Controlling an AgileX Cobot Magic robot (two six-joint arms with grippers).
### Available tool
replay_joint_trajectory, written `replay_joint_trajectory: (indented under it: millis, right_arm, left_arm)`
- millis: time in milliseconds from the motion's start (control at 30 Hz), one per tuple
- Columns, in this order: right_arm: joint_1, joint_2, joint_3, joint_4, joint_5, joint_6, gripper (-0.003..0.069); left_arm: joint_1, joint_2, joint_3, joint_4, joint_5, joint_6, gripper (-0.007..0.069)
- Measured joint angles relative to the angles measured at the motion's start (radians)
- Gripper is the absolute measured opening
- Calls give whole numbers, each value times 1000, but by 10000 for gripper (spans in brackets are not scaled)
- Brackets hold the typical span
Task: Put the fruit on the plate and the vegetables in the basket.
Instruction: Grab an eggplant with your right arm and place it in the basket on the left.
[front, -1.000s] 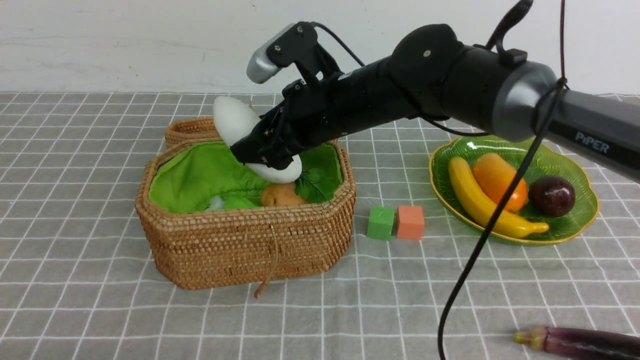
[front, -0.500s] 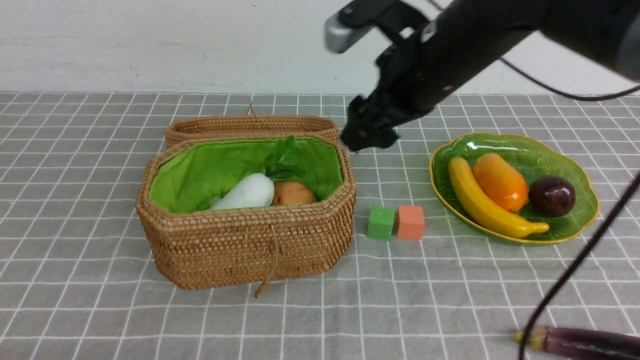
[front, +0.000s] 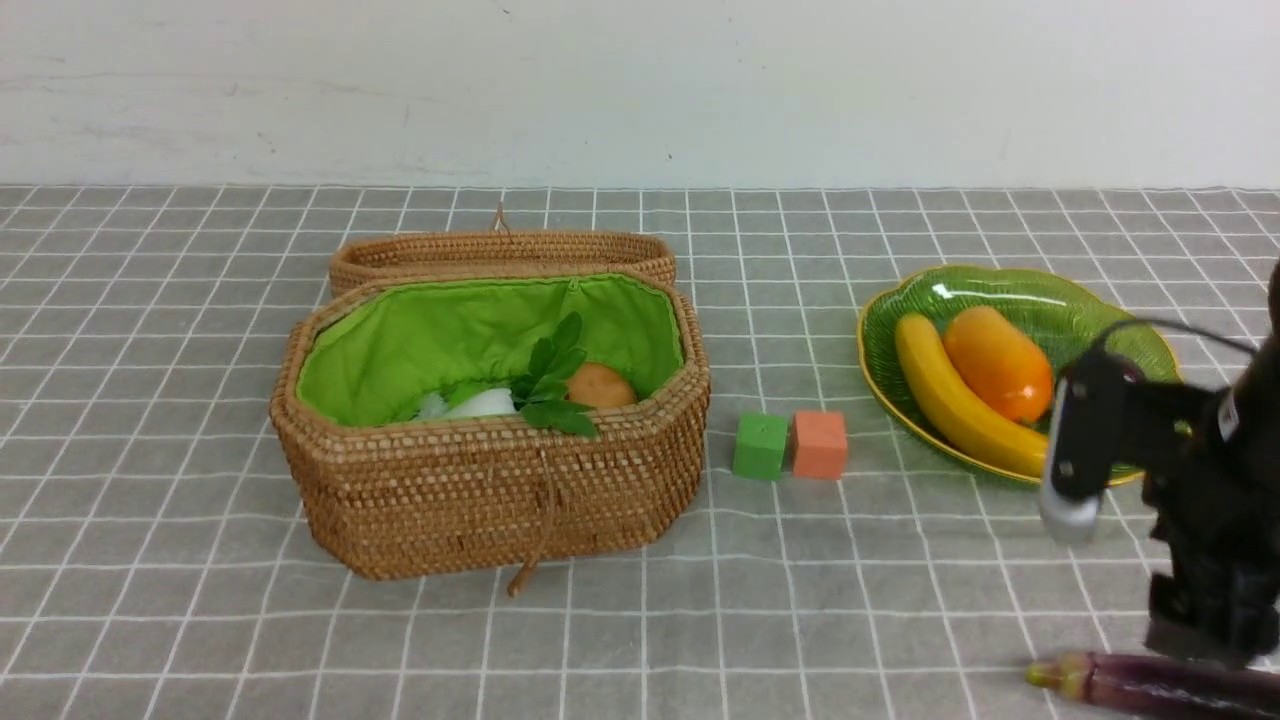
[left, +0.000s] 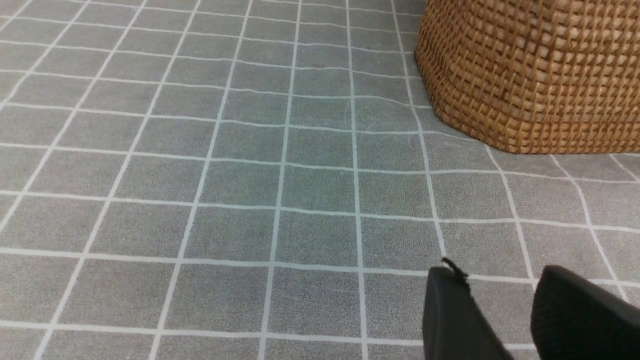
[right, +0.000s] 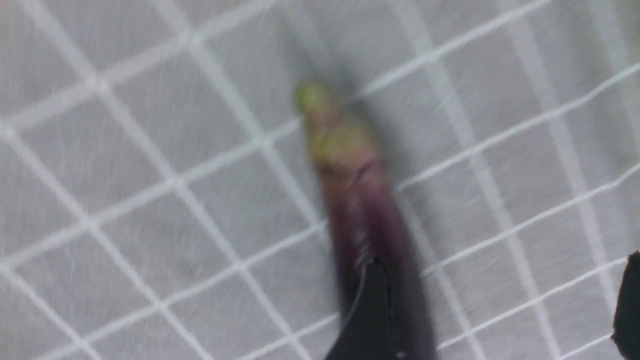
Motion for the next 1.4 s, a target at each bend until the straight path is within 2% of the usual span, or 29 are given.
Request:
replay_joint_trajectory:
  millis: [200, 367, 433, 533, 567, 733, 800, 867, 933, 967, 1067, 1100, 1133, 1233, 1400]
  right_arm:
    - [0, 22, 143, -57, -218, 72, 594]
    - [0, 118, 152, -58, -254, 80, 575]
    - [0, 144, 136, -42, -228, 80, 509]
    - [0, 166, 103, -11, -163, 80, 323]
    - [0, 173, 85, -7, -144, 80, 307]
    - [1, 180, -68, 44, -41, 80, 319]
    - [7, 176, -143, 99, -12, 80, 319]
    - [26, 172, -274, 213, 23, 80, 319]
    - [60, 174, -404, 368, 30, 77, 319]
    - [95, 186, -519, 508, 21, 54, 319]
    - [180, 229, -699, 716, -41, -22, 319]
    - [192, 238, -722, 744, -54, -34, 319]
    - [248, 287, -815, 858, -111, -85, 319]
    - [320, 376, -923, 969, -228, -134, 319]
    - [405, 546, -1038, 1010, -414, -146, 319]
  left_arm:
    - [0, 0, 0, 0, 0, 0, 239]
    - [0, 0, 0, 0, 0, 0, 238]
    - [0, 0, 0, 0, 0, 0, 238]
    - [0, 0, 0, 0, 0, 0, 238]
    - [0, 0, 0, 0, 0, 0, 238]
    - [0, 0, 0, 0, 0, 0, 238]
    - [0, 0, 0, 0, 0, 0, 238]
    - [0, 0, 0, 0, 0, 0, 238]
    - [0, 0, 0, 0, 0, 0, 238]
    - [0, 0, 0, 0, 0, 0, 238]
    - [0, 0, 0, 0, 0, 0, 238]
    - [0, 0, 0, 0, 0, 0, 238]
    - [0, 0, 0, 0, 0, 0, 238]
    - [0, 0, 0, 0, 0, 0, 238]
    - [0, 0, 0, 0, 0, 0, 238]
